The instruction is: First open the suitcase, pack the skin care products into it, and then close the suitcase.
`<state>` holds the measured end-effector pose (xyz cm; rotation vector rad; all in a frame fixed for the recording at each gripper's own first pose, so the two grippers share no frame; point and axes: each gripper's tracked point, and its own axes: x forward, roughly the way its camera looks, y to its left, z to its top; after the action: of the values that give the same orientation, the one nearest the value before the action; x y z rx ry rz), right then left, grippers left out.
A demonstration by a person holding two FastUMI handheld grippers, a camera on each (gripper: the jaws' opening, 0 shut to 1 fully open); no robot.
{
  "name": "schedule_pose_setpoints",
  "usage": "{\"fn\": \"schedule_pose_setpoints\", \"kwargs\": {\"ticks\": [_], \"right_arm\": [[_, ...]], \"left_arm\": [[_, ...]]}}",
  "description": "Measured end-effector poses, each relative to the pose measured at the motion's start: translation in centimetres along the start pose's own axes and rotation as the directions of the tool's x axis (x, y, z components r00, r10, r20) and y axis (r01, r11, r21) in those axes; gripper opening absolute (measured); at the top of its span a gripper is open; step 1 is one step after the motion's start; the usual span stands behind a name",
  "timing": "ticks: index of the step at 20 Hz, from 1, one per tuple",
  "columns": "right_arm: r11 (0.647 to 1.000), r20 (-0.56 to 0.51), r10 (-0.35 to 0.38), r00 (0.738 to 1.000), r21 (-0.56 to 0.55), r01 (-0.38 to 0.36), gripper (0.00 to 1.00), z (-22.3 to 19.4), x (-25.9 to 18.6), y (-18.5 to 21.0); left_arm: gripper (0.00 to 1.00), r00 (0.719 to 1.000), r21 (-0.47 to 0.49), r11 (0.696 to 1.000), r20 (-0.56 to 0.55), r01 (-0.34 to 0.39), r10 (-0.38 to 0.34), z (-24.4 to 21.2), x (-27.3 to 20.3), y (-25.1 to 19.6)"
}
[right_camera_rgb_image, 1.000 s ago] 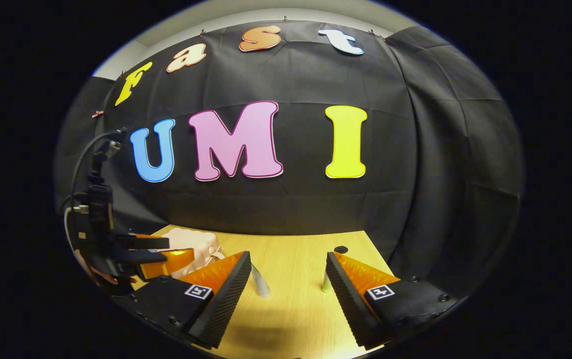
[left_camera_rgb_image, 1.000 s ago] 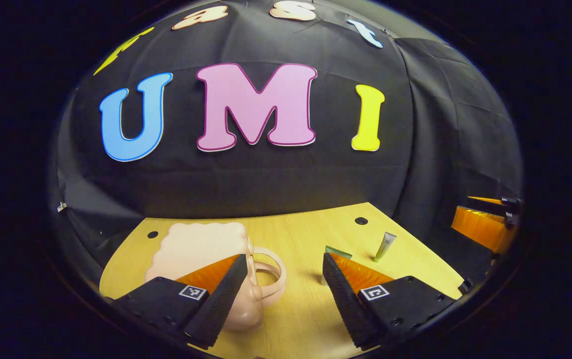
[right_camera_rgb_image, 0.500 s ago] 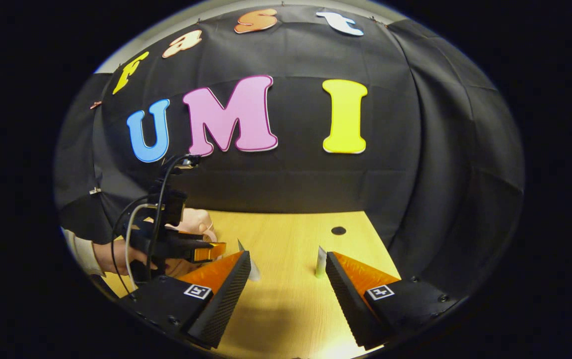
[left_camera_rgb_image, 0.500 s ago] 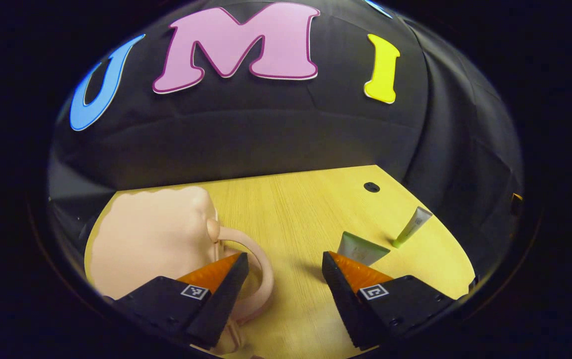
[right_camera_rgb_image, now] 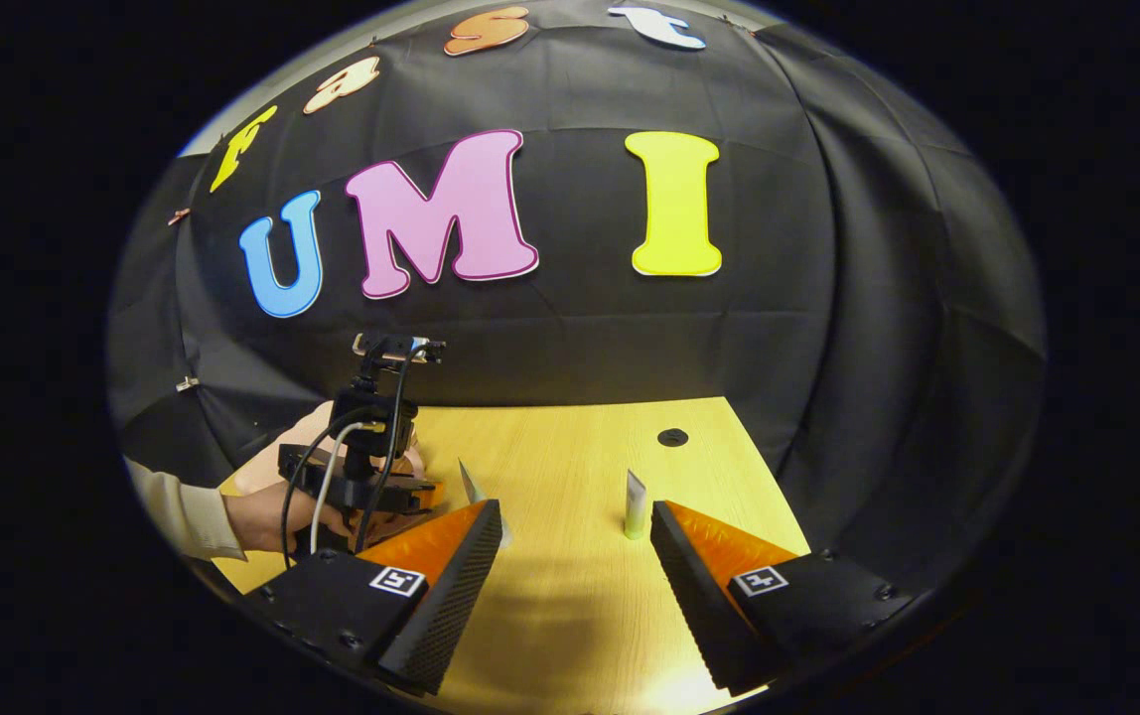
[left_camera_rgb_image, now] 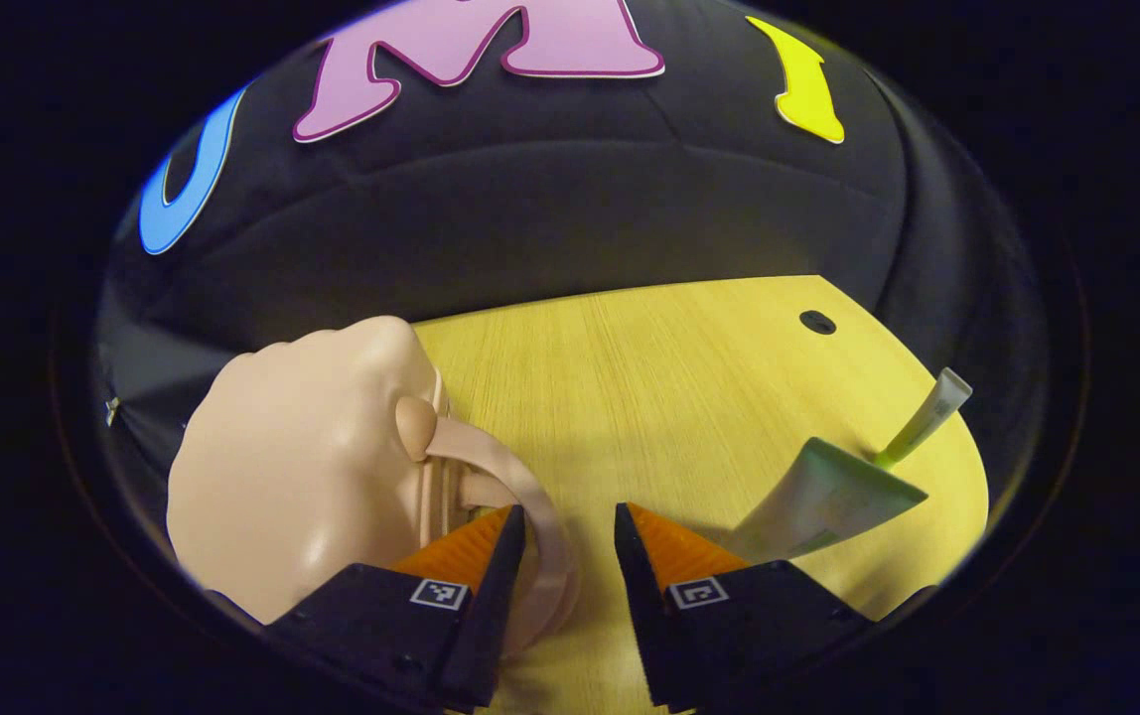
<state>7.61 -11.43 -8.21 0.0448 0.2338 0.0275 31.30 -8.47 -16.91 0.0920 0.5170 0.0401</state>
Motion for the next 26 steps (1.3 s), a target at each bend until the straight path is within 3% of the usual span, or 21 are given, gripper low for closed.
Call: {"fn": "schedule_pose_setpoints", "kwargs": {"ticks": [1,2,3,7,12,17,19,20,23,26], "right_arm": [[1.000,-0.002,0.003,1.000,-0.005,-0.003,0.96,-0.1,0.0,0.1],[1.000,-0.004,0.007,1.000,-0.008,-0.007,0.96,-0.2,0.0,0.1],[1.000,-0.005,0.012,1.000,-0.011,-0.012,0.96,-0.3,0.0,0.3],[0.999,-0.007,0.028,1.000,-0.017,-0.028,0.96,-0.4,-0.1,0.8],[0.998,0.011,0.064,0.998,-0.008,-0.064,0.96,0.2,0.2,2.3],[0.995,0.018,0.093,0.995,-0.020,-0.093,0.96,0.3,0.4,3.8],[0.995,0.007,0.099,0.995,-0.028,-0.099,0.96,0.0,0.7,4.4],[0.994,0.000,0.101,0.995,-0.031,-0.101,0.96,-0.2,0.9,4.8],[0.996,-0.013,0.087,0.996,-0.032,-0.087,0.96,-0.4,1.1,5.7],[0.998,-0.027,0.046,0.999,-0.033,-0.047,0.96,-0.7,1.0,6.7]], "left_arm": [[0.44,0.999,-0.007,1.000,-0.037,-0.020,0.019,-0.6,0.2,0.2],[0.36,0.998,-0.010,0.999,-0.049,-0.036,0.036,-0.9,0.1,0.7],[0.22,0.999,-0.025,0.999,-0.042,-0.020,0.018,-0.5,0.2,0.5],[0.14,1.000,-0.098,0.995,0.011,0.013,-0.012,2.6,-2.7,0.4],[0.12,0.996,-0.190,0.981,0.089,0.046,-0.029,7.8,-8.5,3.3],[0.12,0.983,-0.137,0.990,0.175,-0.025,0.049,13.2,-15.8,14.2],[0.12,0.975,-0.115,0.989,0.190,-0.093,0.114,13.6,-17.2,19.6],[0.08,0.967,-0.102,0.985,0.204,-0.137,0.156,13.6,-17.8,22.3],[0.12,0.933,-0.073,0.962,0.236,-0.262,0.272,13.3,-19.4,31.5],[0.10,0.910,-0.085,0.942,0.240,-0.326,0.337,11.5,-19.0,39.7]]}}
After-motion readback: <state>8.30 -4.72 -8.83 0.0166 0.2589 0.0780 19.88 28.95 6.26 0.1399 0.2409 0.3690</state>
